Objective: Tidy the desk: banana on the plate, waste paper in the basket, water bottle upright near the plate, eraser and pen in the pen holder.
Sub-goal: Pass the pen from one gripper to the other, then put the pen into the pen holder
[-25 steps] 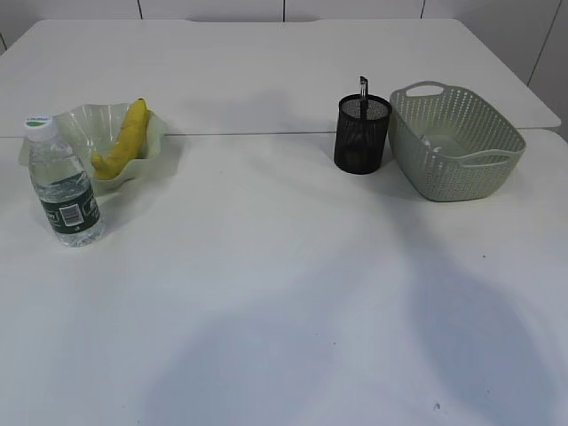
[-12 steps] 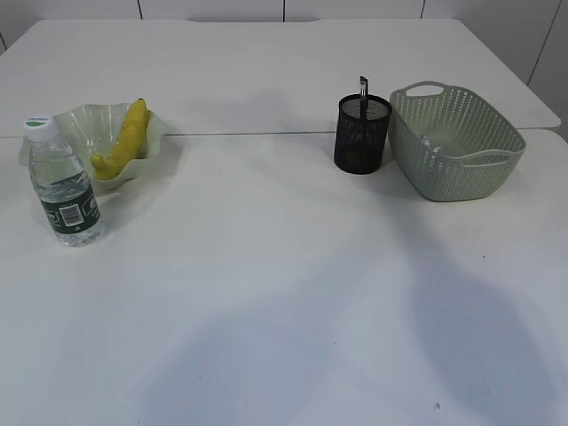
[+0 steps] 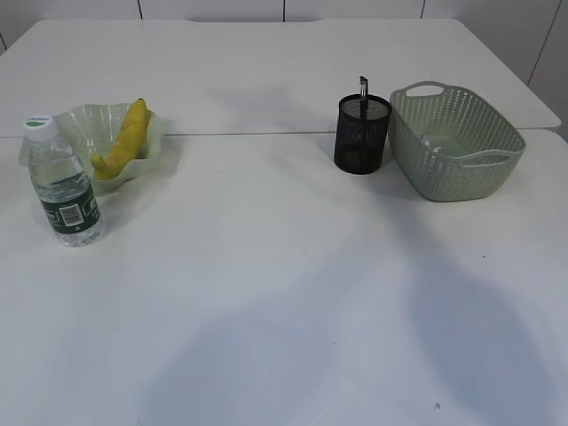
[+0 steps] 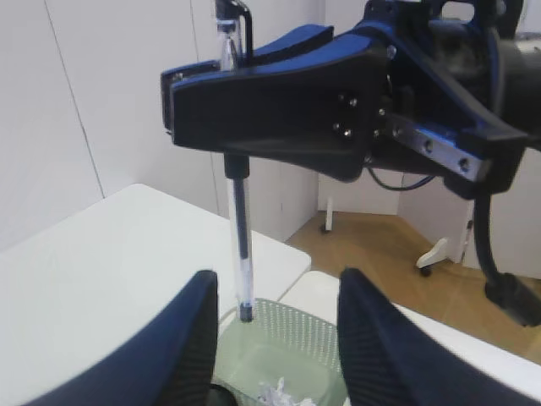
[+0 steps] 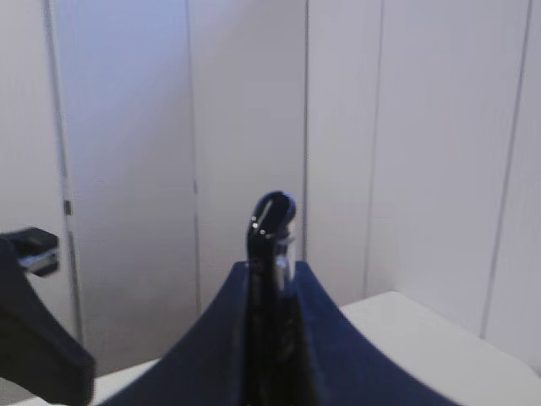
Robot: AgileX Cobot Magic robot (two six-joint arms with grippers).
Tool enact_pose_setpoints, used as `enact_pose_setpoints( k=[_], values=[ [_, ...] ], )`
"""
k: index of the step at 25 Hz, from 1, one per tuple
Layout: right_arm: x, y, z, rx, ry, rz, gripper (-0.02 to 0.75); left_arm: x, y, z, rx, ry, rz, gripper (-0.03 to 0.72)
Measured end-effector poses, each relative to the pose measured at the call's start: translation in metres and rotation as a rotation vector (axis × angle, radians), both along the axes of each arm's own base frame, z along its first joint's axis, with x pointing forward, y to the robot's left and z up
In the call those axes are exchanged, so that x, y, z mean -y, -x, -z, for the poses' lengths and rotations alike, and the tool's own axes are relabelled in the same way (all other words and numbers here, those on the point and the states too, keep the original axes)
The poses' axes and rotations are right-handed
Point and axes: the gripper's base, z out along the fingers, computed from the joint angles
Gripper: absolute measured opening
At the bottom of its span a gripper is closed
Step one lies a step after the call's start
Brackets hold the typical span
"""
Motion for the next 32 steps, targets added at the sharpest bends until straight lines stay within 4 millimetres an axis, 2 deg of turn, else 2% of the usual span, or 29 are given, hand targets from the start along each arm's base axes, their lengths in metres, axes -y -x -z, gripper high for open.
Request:
enact_pose_setpoints(
  k=[3, 6, 11, 17, 24, 32],
  values=[
    [0.005, -0.01, 0.004, 0.044, 0.044, 0.108, 0.071, -0.003, -0.003, 0.001, 0.037, -0.058, -0.035, 0.328],
    [0.01, -0.031, 0.02, 0.034, 0.058, 0.198, 0.071, -0.007, -0.006, 0.004, 0.075, -0.132, -0.075, 0.328],
    [0.013, -0.075, 0.078, -0.047, 0.1, 0.244, 0.071, -0.013, -0.011, 0.005, 0.142, -0.241, -0.142, 0.328],
    [0.017, -0.112, 0.139, -0.111, 0.141, 0.299, 0.071, -0.017, -0.014, 0.006, 0.187, -0.311, -0.186, 0.328],
    [0.02, -0.137, 0.191, -0.171, 0.172, 0.338, 0.072, -0.033, -0.027, 0.008, 0.178, -0.324, -0.235, 0.328],
    [0.02, -0.153, 0.244, -0.238, 0.205, 0.34, 0.073, -0.039, -0.052, 0.029, 0.133, -0.361, -0.27, 0.328]
  ],
)
